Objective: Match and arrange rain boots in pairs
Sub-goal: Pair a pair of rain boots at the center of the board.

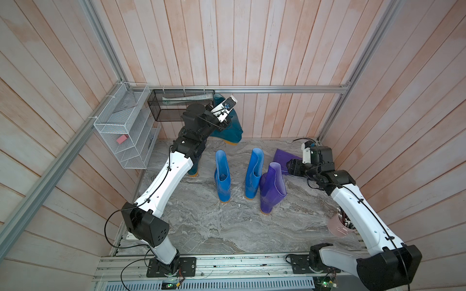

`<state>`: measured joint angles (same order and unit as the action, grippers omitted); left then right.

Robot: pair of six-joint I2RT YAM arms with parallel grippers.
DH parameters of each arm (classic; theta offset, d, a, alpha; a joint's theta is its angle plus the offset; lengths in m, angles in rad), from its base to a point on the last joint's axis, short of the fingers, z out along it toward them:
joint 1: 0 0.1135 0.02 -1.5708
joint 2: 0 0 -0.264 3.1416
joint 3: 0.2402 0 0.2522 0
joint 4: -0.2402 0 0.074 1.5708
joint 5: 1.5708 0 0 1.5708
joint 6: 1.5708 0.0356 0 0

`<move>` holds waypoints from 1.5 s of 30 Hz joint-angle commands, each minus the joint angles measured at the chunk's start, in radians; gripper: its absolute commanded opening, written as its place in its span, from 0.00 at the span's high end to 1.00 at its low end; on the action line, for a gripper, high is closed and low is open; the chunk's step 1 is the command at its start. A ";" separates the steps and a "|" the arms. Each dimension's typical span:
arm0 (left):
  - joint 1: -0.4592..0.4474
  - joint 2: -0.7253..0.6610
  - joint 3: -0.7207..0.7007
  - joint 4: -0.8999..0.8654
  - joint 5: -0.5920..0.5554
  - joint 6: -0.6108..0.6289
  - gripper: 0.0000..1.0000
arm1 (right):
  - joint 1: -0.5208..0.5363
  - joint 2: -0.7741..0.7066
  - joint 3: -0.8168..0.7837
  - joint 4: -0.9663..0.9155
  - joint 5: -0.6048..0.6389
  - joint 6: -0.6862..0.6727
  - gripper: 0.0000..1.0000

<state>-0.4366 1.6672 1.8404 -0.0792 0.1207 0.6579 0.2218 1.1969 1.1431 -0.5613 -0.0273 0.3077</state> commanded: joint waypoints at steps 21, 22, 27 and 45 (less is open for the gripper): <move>0.029 0.063 0.014 -0.059 0.052 -0.084 1.00 | 0.005 -0.036 -0.025 -0.025 0.021 0.000 0.27; 0.033 0.069 0.011 -0.066 0.057 -0.095 1.00 | 0.005 -0.038 -0.028 -0.026 0.021 0.000 0.27; 0.056 0.100 0.016 -0.114 0.060 -0.144 1.00 | 0.005 -0.044 -0.035 -0.029 0.026 -0.001 0.27; 0.150 0.132 0.011 -0.359 -0.129 -0.190 1.00 | 0.005 -0.031 -0.037 -0.023 0.012 0.005 0.27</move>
<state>-0.2932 1.8061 1.8393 -0.4942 0.0486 0.4568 0.2218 1.1687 1.1114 -0.5762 -0.0166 0.3080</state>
